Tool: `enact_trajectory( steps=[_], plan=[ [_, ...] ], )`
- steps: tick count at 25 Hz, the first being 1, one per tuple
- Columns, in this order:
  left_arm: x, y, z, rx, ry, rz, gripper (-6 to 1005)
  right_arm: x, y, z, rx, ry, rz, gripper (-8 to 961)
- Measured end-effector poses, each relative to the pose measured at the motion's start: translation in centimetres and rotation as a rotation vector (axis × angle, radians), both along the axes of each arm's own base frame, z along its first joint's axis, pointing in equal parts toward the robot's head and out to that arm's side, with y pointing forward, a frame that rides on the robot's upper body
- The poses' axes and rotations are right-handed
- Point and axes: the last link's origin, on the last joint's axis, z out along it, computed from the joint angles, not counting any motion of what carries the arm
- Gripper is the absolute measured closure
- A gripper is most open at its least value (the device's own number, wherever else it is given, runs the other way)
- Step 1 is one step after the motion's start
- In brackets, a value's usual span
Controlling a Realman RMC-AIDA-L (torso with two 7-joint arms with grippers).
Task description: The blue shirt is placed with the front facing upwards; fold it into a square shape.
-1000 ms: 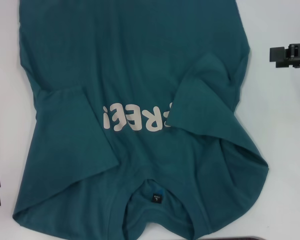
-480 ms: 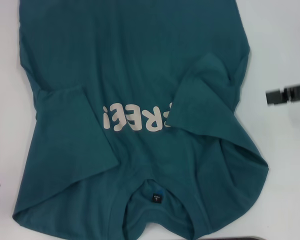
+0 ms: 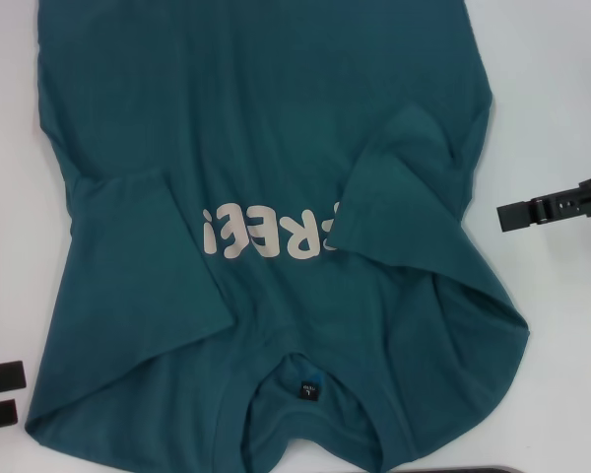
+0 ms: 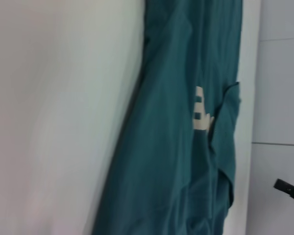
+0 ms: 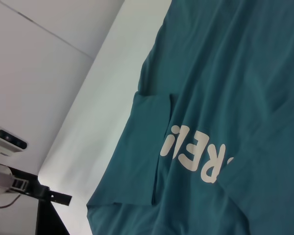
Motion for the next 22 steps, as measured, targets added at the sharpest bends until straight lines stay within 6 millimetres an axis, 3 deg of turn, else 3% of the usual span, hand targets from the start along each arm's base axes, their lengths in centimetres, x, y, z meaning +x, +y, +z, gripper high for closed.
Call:
enact_trajectory(
  steps=[22],
  plan=[
    [-1.1,0.0,-0.6,0.025,0.117,-0.110,199,-0.7,0.8,-0.2,0.014,0.007,0.011,73]
  ],
)
